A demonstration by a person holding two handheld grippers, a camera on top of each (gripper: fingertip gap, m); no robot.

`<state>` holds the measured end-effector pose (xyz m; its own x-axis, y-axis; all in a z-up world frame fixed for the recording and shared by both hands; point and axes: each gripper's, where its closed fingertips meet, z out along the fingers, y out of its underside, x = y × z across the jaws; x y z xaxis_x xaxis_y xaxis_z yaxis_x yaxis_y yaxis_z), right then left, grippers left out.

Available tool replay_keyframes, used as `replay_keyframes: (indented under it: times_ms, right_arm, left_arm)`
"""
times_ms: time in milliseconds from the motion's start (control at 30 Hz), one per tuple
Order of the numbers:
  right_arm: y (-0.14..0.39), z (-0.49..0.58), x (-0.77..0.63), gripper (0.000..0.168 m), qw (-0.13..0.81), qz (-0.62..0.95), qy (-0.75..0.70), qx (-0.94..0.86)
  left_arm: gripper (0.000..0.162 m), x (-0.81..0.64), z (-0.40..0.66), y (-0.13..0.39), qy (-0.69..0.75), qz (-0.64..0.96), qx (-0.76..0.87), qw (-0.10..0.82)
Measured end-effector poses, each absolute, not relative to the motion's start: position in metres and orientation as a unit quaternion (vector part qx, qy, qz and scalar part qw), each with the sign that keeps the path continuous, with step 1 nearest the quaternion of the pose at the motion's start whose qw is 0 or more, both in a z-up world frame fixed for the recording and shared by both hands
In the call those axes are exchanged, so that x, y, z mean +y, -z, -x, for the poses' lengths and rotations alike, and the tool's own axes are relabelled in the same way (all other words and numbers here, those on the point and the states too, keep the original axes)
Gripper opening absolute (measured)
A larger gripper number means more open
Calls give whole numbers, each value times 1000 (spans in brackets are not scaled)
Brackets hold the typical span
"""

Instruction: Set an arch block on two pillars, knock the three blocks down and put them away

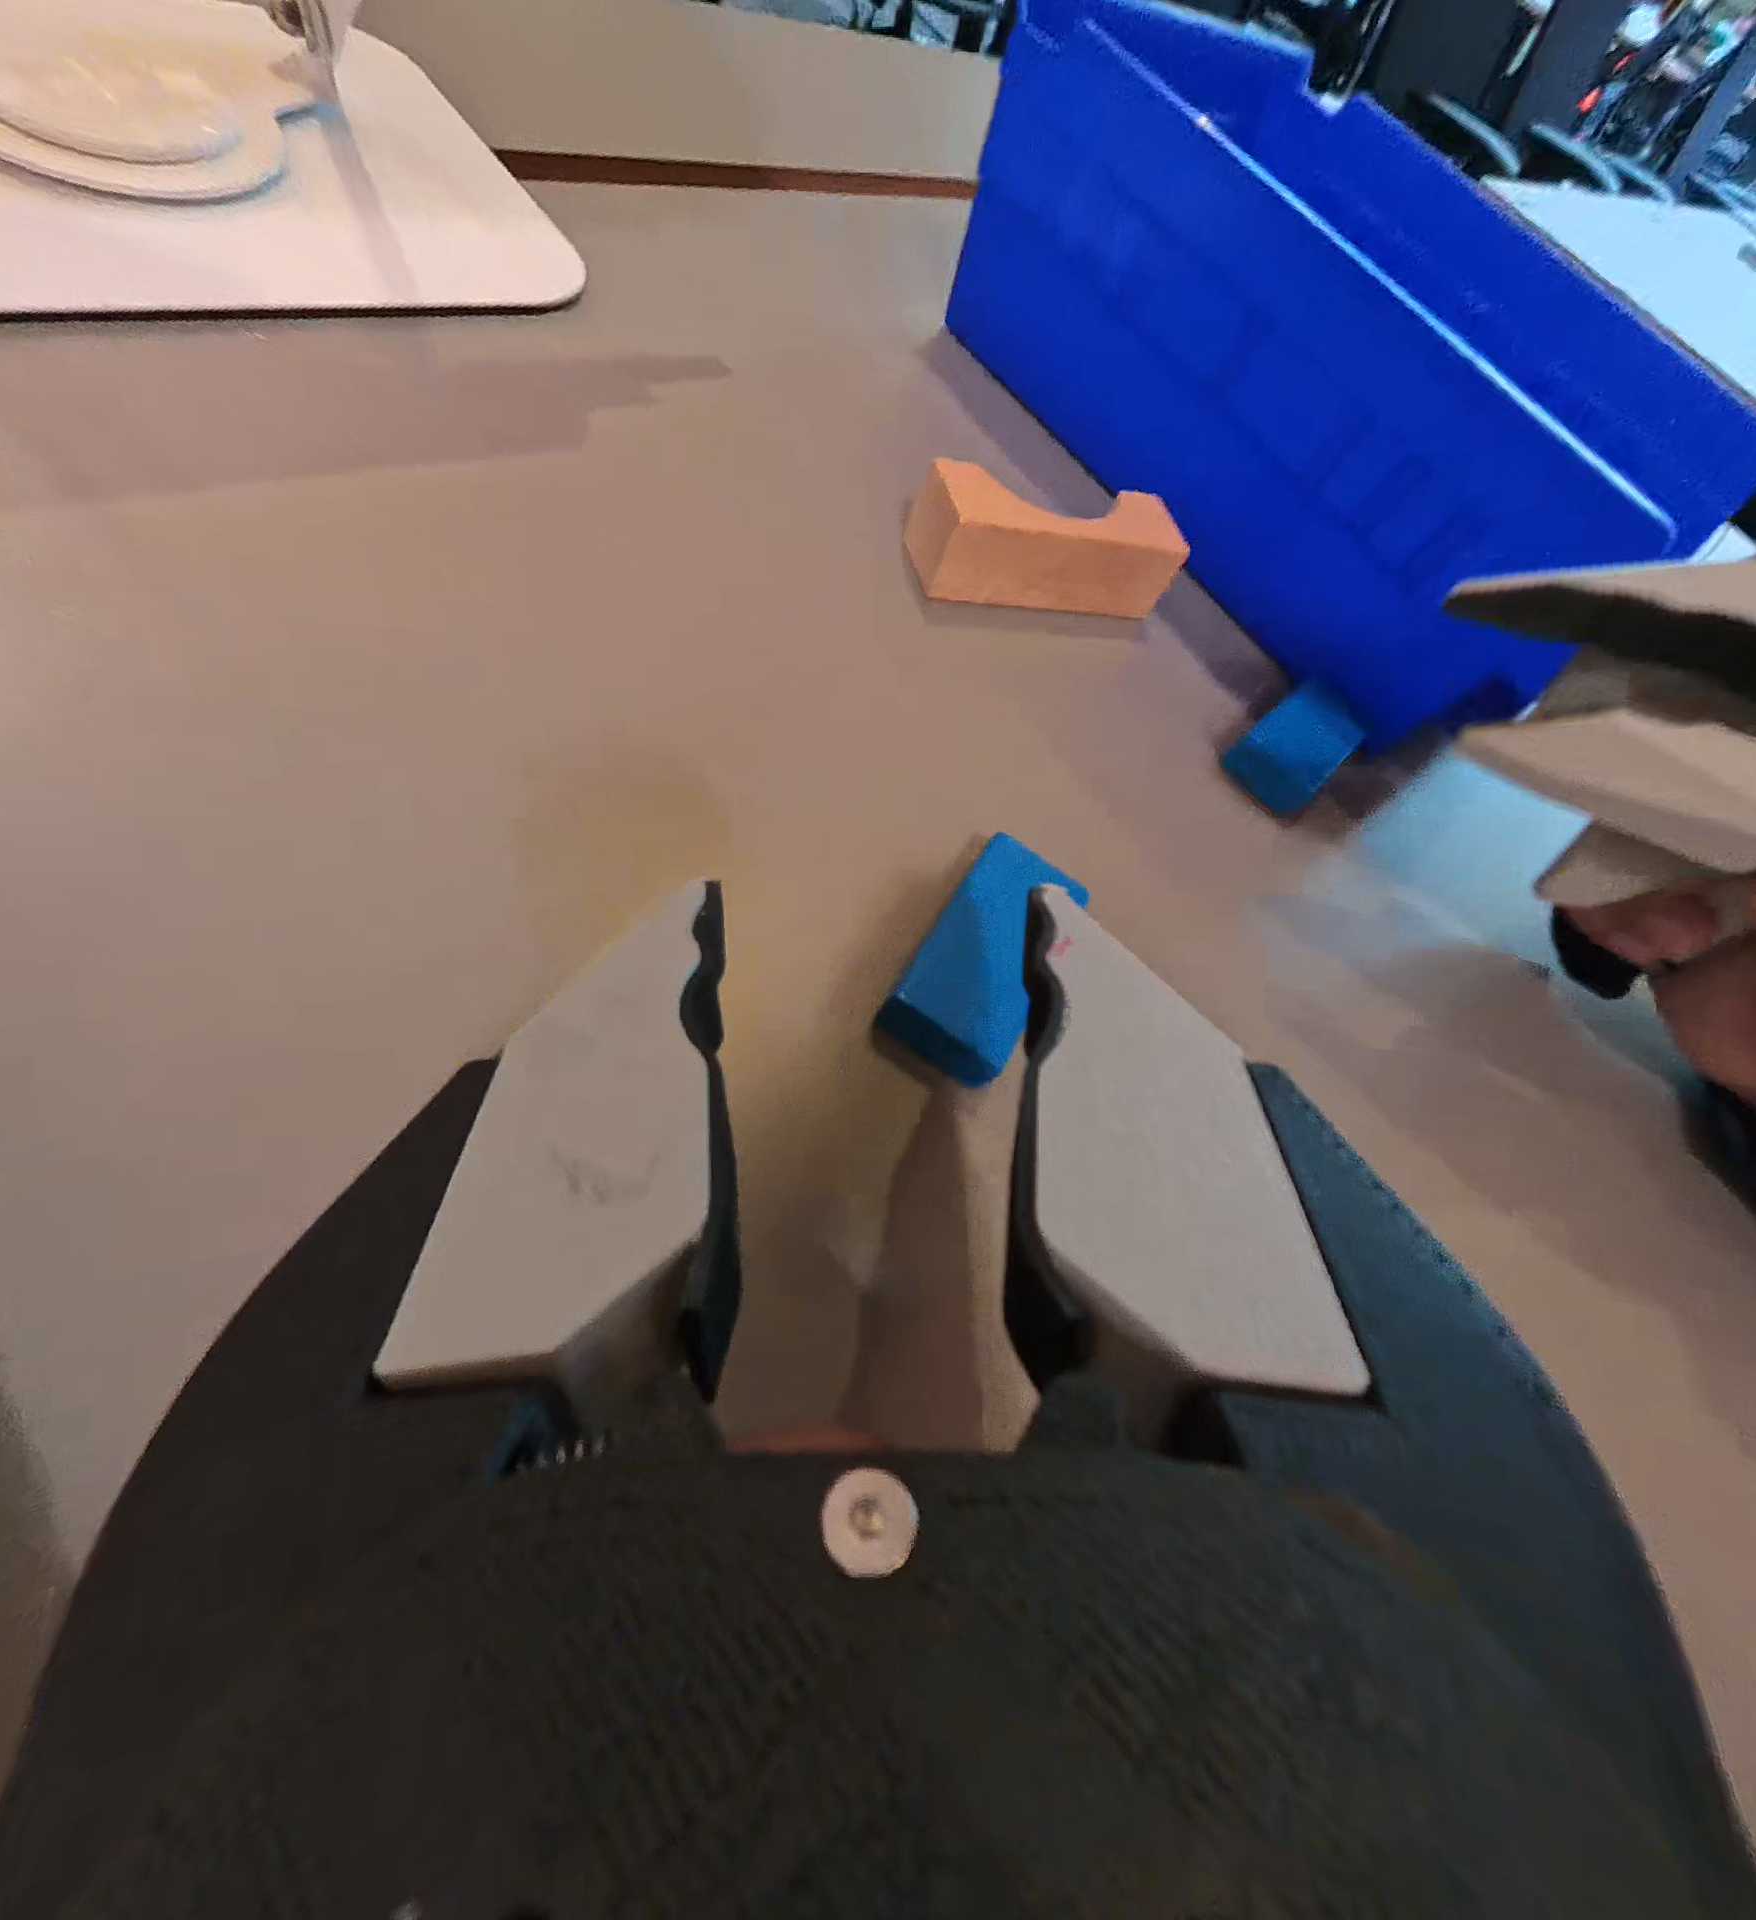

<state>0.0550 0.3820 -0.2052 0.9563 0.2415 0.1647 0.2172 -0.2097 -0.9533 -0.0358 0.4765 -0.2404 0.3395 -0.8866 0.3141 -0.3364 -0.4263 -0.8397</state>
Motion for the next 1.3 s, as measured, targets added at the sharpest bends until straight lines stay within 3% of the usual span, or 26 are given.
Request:
replay_keyframes:
  times_ms: [233,500,600,733,1000,1300]
  right_arm:
    - [232,43,371,38,504,758,-200,-362]
    - [256,32,441,44,383,813,-58,-435]
    - [276,28,440,40,297,816,-50,-493]
    - [283,30,441,33,249,837,-110,-475]
    - [271,22,433,31,301,830,-42,-469]
    - [131,-101,416,28,477,824,123,-282]
  left_arm:
    - [55,520,84,261,232,772,438,399]
    - [55,526,86,265,198,774,447,402]
    - [54,525,85,265,197,773,450,402]
    - [54,525,84,263,209,773,444,403]
    - [53,525,84,262,223,775,436,399]
    - [53,523,82,263,217,773,443,399]
